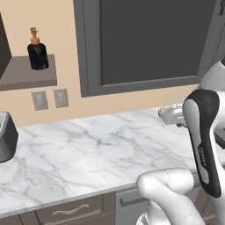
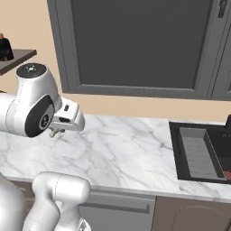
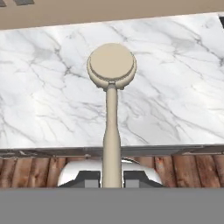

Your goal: Locate and retrieve the dish brush and soap dispenser from the cabinet. Place them next to the sink.

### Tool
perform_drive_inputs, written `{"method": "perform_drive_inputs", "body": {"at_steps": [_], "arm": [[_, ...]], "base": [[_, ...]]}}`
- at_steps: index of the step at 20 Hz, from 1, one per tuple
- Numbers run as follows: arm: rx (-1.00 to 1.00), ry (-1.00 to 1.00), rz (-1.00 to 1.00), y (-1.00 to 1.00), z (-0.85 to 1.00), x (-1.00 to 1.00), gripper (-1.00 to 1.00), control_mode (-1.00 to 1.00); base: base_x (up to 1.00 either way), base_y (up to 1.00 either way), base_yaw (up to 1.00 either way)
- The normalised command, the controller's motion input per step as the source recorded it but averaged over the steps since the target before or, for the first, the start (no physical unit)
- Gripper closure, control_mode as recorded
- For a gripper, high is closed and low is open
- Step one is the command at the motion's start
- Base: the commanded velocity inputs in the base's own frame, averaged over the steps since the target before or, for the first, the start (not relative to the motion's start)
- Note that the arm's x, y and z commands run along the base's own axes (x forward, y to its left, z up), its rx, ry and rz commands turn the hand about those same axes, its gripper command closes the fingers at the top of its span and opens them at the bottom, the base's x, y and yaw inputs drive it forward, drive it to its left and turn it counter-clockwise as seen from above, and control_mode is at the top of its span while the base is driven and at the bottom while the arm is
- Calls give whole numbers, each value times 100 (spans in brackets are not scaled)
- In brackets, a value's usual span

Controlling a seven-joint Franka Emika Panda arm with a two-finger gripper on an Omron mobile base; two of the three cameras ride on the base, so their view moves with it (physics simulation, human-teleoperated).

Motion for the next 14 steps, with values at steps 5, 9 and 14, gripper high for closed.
{"method": "perform_drive_inputs", "body": {"at_steps": [5, 9, 14], "arm": [[1, 28, -6, -41, -56, 58, 100, -100], [-5, 10, -6, -29, -46, 78, 100, -100], [-8, -4, -8, -25, -38, 54, 100, -100]], "base": [[0, 0, 0], [0, 0, 0], [0, 0, 0]]}}
